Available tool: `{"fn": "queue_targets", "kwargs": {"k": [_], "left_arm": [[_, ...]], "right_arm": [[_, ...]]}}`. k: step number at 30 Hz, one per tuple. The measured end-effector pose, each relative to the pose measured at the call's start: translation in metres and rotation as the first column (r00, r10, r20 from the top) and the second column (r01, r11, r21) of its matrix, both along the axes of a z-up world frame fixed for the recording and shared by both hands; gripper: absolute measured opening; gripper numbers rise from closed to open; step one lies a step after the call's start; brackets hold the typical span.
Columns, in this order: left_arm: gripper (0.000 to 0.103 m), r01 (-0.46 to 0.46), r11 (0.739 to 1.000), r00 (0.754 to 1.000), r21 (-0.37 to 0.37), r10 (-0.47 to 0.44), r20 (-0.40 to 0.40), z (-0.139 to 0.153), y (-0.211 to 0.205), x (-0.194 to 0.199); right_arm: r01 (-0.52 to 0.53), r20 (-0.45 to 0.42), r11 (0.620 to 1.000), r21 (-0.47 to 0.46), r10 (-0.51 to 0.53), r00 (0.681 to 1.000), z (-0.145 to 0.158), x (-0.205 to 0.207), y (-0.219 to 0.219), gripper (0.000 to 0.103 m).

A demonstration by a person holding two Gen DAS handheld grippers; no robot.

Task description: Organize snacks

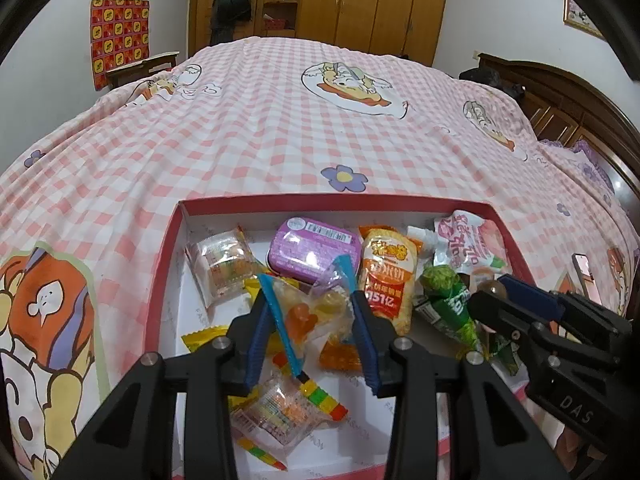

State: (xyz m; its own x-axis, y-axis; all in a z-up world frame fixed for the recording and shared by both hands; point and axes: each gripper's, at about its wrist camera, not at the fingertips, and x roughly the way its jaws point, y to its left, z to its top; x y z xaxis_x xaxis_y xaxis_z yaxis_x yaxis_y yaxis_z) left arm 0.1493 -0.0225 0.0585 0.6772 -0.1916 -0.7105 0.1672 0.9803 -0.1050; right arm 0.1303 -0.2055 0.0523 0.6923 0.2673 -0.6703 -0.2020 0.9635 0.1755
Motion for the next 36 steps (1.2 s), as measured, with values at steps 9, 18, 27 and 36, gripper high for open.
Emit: {"fn": "queue_targets", "kwargs": {"k": [9,18,27,36], "left_arm": [[0.06,0.007,1.0,0.999,0.002,-0.007,0.053,0.018,0.002,-0.02],[0.078,-0.019,1.0,0.995,-0.001,0.019,0.096,0.039,0.007,-0.05],[0.094,-0.057,0.998,0.993,0.001,0.057,0.101,0.045,0.018,-0.079],[0.094,-0.088,0.996,0.994,0.026,0.086,0.068,0.034,0.023,-0.106]], "right_arm": [[0.0,0.034,1.0,-0.008,0.0,0.999,0.013,-0.014,0.004,0.052],[-0.01,0.078,1.0,0.008,0.009,0.997,0.031,-0.039,0.009,0.067],[-0.016,0.101,0.999,0.037,0.013,0.995,0.039,-0.066,0.009,0.075],[-0.029,0.084,0.999,0.038,0.026,0.996,0.031,-0.091,0.012,0.076]]}}
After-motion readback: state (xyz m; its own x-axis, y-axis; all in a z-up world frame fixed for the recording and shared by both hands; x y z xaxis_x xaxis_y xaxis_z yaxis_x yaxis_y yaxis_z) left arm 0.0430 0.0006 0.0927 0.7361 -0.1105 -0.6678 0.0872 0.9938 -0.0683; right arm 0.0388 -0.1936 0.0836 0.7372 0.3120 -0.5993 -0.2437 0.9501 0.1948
